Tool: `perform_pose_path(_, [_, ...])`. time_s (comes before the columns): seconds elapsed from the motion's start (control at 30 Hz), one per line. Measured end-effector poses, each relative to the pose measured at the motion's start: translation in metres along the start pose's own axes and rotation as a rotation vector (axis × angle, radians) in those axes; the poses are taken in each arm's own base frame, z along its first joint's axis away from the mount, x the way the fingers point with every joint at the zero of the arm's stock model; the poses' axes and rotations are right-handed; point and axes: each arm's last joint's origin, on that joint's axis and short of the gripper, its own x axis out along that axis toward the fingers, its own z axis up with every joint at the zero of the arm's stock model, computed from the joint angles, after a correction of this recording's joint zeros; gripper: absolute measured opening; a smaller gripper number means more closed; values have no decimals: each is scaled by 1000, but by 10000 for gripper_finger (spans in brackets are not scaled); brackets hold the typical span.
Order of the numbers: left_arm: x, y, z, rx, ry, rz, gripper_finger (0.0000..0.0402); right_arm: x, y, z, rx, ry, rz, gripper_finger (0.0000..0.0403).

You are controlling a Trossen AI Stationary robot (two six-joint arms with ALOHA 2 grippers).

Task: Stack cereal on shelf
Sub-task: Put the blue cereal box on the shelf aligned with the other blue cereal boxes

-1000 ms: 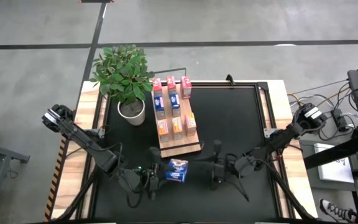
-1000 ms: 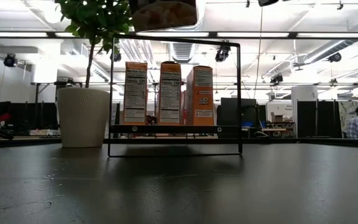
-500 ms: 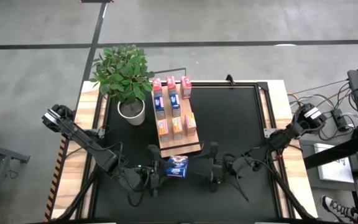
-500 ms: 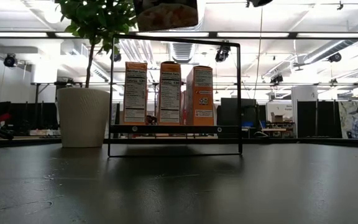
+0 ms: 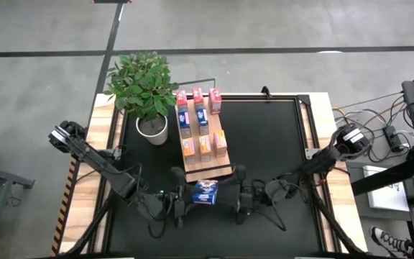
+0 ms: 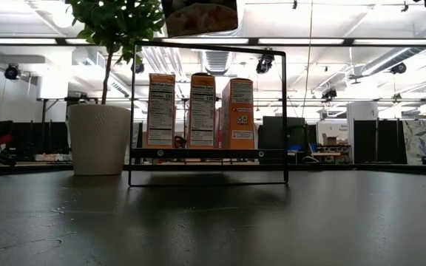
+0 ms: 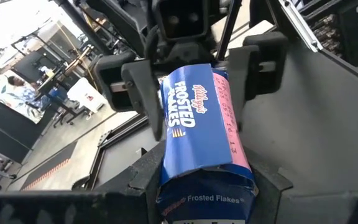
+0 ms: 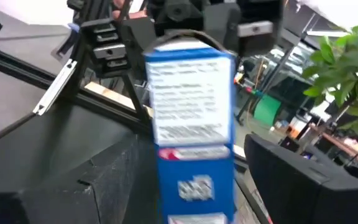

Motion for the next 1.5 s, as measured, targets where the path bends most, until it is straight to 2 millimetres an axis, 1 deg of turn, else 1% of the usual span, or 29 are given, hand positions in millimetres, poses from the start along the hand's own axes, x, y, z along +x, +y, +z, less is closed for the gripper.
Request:
perform_pose_path(0.23, [1, 1, 2, -14, -15, 1, 137, 16, 6, 5, -65, -6, -13, 260])
perform_pose_path(0.67, [1, 1, 1, -12, -15, -7, 141, 25, 7, 13, -62, 46, 2, 163])
perform_pose_path(0.83, [1, 0, 0, 9, -3, -8, 175, 25, 8, 12, -53, 55, 7, 145])
perform_pose_path(0.97, [-2, -1, -1, 97, 20, 9, 211, 23, 6, 12, -52, 71, 9, 147])
perform_pose_path(1.1, [-16, 6, 3, 202, 44, 87, 239, 17, -4, 22, -21, 108, -35, 148])
perform_pose_path(1.23, [-31, 20, 7, 220, 37, 89, 254, 11, -21, 37, -25, 173, -86, 146])
perform_pose_path(1.33, [-39, 31, 7, 184, 29, 94, 256, 7, -41, 55, 0, 175, -149, 146])
perform_pose_path(1.4, [-42, 34, 5, 169, 34, 94, 254, 3, -56, 67, 22, 161, -185, 148])
perform_pose_path(1.5, [-45, 35, -1, 170, 37, 87, 250, 0, -82, 76, 29, 164, -232, 150])
